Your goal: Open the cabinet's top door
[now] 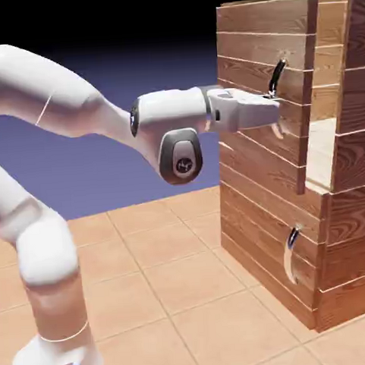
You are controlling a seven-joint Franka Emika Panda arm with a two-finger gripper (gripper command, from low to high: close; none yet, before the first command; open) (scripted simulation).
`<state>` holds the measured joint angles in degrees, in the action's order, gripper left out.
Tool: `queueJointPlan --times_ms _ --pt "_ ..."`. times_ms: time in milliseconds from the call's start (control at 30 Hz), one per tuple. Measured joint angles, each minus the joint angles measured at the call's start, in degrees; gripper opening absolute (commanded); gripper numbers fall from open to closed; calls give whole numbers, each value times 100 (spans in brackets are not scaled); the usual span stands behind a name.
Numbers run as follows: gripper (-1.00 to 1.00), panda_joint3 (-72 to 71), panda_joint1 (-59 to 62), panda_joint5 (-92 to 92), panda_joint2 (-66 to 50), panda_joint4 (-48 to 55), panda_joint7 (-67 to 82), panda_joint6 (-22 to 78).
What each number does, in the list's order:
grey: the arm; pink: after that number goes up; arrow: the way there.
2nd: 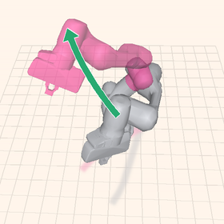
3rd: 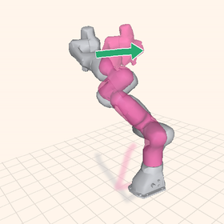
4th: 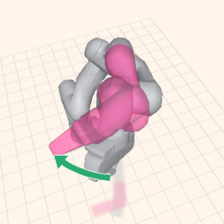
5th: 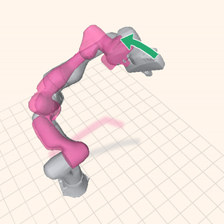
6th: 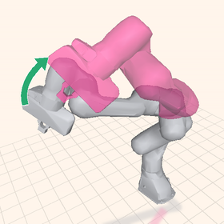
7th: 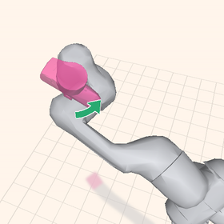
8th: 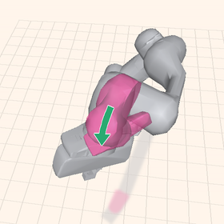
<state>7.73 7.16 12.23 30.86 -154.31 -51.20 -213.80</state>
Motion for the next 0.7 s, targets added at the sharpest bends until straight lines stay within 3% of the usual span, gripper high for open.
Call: queueJointPlan --times_ms 267,700 --pt "-100 -1100 1660 1021 147 -54 -1427 -121" --pt "-100 -2493 3495 1659 2029 -850 -3318 424"
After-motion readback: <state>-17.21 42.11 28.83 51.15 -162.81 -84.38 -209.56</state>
